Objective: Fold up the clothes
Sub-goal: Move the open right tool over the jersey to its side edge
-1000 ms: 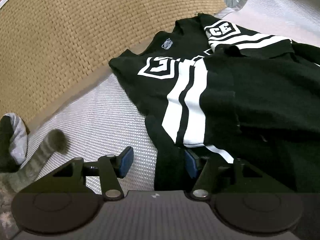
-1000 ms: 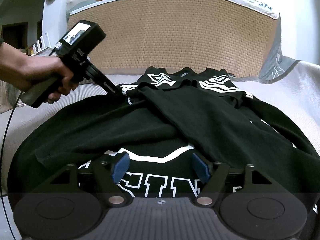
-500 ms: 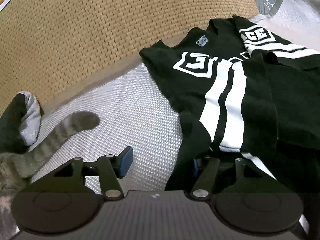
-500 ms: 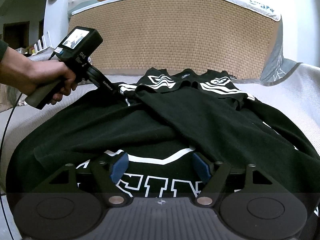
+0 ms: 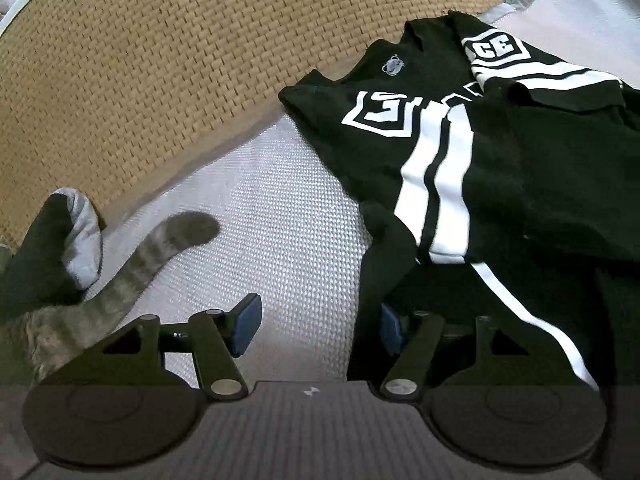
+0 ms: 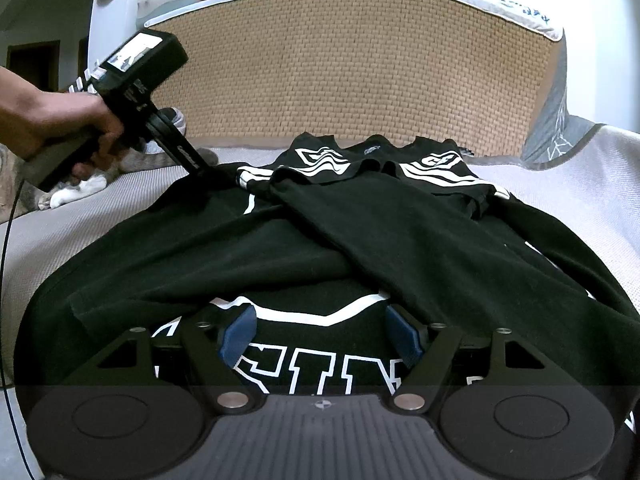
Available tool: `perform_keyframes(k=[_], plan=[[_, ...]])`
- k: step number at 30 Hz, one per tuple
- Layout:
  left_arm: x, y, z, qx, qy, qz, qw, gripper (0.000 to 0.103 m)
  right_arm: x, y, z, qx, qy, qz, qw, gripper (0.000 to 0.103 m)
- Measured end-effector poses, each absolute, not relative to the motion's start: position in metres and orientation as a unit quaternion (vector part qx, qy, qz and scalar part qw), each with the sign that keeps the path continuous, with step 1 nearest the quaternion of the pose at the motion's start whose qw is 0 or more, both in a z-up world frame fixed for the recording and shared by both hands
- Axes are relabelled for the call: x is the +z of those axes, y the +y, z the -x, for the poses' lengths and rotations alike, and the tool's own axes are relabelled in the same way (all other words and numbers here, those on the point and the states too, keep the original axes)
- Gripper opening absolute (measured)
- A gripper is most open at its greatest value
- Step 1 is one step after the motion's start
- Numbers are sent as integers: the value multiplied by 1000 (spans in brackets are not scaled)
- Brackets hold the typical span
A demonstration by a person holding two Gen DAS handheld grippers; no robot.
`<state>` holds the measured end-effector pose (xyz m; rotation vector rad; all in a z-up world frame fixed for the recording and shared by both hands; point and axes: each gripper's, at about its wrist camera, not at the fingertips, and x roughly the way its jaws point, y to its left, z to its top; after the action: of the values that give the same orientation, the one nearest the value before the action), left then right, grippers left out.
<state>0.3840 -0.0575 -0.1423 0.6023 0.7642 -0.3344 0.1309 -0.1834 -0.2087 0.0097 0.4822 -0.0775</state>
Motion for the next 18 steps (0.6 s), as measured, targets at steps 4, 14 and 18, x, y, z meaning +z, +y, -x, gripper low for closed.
perform_keyframes(k=[4, 14, 18], plan=[[-137, -67, -357, -194, 352, -346, 848, 63, -208, -183, -130, -39, 243, -2, 969, 75], [-116, -80, -301, -251, 315, -361, 841, 63, -199, -183, -120, -37, 267, -2, 963, 74], [-112, -88, -289, -237, 308, -352, 852, 64, -195, -184, -116, -39, 281, 0, 959, 73]])
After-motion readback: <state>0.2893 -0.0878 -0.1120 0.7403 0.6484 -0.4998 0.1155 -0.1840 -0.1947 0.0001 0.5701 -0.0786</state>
